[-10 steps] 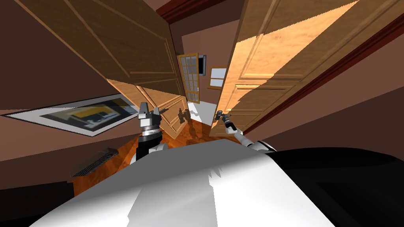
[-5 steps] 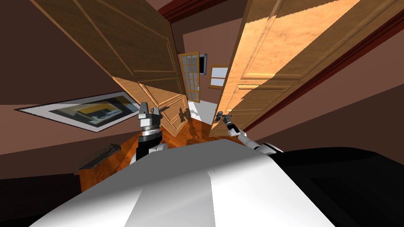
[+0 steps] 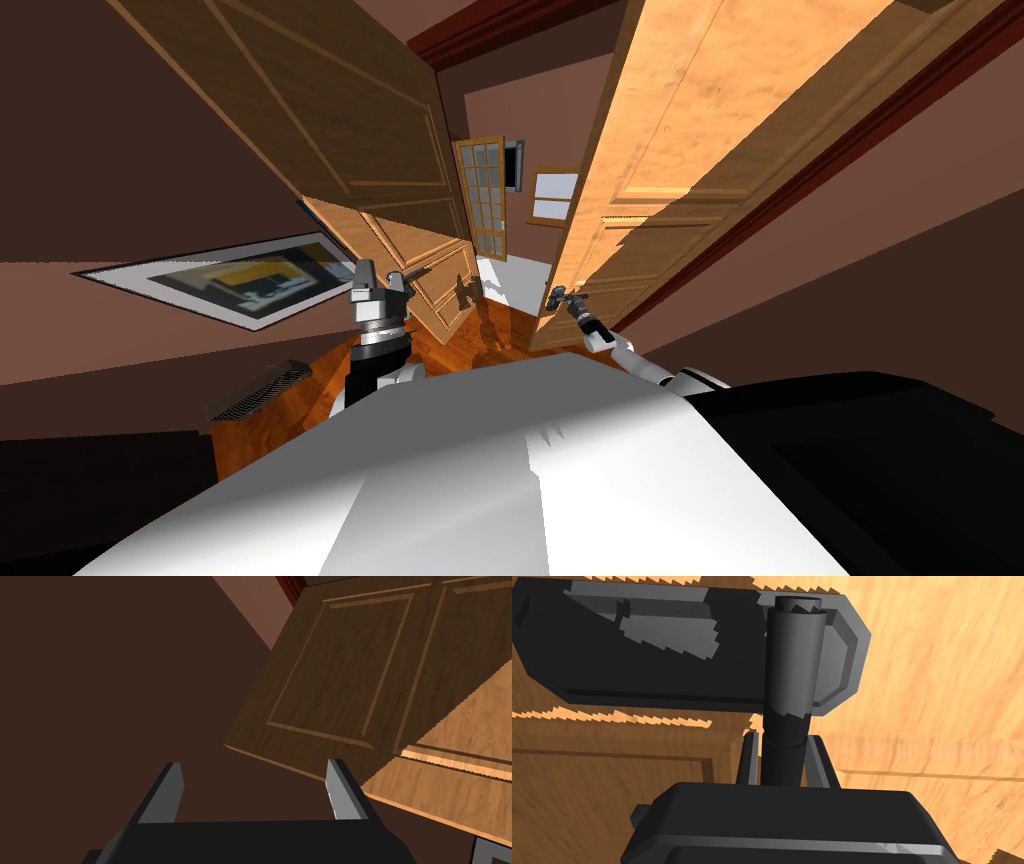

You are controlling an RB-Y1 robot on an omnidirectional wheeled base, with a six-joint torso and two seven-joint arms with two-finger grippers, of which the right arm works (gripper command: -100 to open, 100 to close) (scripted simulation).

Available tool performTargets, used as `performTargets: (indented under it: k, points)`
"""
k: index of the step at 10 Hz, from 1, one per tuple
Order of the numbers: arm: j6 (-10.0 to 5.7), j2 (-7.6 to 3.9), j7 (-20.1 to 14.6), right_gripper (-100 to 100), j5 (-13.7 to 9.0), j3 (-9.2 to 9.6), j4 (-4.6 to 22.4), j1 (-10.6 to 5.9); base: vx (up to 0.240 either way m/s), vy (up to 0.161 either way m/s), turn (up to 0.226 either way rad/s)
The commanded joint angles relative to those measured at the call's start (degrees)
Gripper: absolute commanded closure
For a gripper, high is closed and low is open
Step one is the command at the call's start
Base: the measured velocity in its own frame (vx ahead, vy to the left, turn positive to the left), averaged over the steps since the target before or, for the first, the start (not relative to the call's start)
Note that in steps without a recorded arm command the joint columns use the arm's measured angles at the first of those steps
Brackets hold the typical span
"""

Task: Pull the door open

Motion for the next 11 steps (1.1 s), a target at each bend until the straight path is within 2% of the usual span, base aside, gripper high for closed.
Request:
performTargets:
  k: [1,3,6,7,11]
  points:
    - [-1.82,-1.49,-0.4,100,0.0,1.24,-1.2,1.49,-0.005,-0.001,-0.043]
    - [-4.25,-3.48,-0.9,100,-0.1,2.9,-2.8,3.47,0.011,-0.01,-0.065]
    - [-8.8,-7.2,-1.9,100,-0.2,6.0,-5.8,7.2,0.012,-0.023,-0.063]
    - [-8.8,-7.2,-1.9,100,-0.2,6.0,-5.8,7.2,-0.007,-0.018,-0.036]
    - [-14.66,-12.0,-3.2,100,-0.3,9.99,-9.7,11.99,-0.004,-0.035,-0.068]
